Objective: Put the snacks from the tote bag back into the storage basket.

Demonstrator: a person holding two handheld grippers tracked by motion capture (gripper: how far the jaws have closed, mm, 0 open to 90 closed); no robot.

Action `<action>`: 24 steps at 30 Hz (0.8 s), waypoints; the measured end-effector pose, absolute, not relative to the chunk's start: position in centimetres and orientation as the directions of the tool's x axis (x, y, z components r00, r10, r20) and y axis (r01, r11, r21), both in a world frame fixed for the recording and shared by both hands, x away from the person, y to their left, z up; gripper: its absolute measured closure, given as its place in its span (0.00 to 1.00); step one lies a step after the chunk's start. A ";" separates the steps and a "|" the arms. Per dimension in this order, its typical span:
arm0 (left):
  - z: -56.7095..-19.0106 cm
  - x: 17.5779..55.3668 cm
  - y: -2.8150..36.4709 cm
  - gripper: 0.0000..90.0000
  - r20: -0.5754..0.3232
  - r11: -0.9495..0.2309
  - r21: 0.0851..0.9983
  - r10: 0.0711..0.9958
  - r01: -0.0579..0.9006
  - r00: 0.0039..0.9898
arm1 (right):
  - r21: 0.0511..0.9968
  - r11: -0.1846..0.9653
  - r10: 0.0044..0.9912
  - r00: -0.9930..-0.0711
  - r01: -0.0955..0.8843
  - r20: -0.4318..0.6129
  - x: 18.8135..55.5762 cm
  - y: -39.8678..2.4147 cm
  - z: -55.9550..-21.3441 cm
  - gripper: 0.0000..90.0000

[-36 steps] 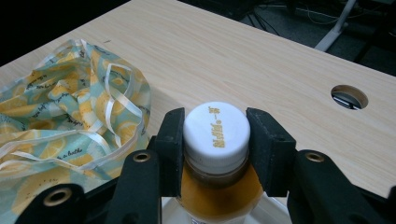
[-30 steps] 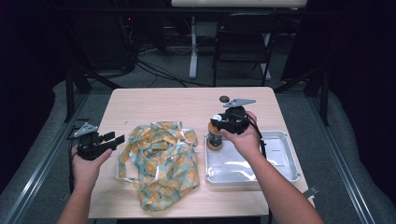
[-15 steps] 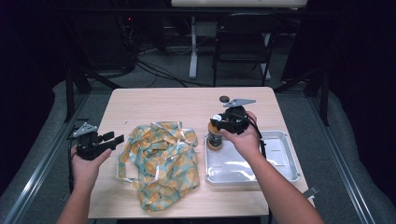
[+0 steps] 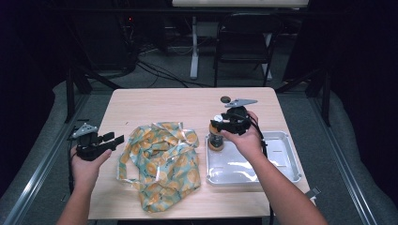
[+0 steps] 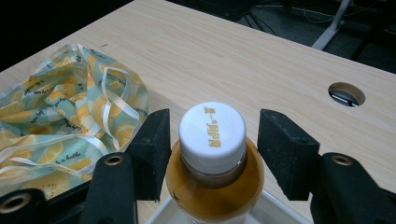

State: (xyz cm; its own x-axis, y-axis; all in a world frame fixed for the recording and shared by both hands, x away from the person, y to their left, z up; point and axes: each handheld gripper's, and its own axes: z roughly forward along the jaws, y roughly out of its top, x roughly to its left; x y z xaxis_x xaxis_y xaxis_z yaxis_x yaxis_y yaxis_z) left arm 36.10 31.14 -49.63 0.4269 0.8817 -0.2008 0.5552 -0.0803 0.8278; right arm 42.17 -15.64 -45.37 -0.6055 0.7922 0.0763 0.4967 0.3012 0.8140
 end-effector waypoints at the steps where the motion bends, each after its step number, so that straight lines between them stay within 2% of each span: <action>1: -49.6 36.1 31.2 0.53 -0.202 -0.079 0.827 0.882 0.556 0.426 | 0.815 0.299 0.794 -0.604 0.496 0.076 42.2 -15.6 -45.4 0.47; 24: -49.6 36.1 31.3 0.53 -0.202 -0.079 0.826 0.883 0.558 0.423 | 0.818 0.302 0.798 -0.600 0.490 0.065 41.8 -15.7 -44.8 0.42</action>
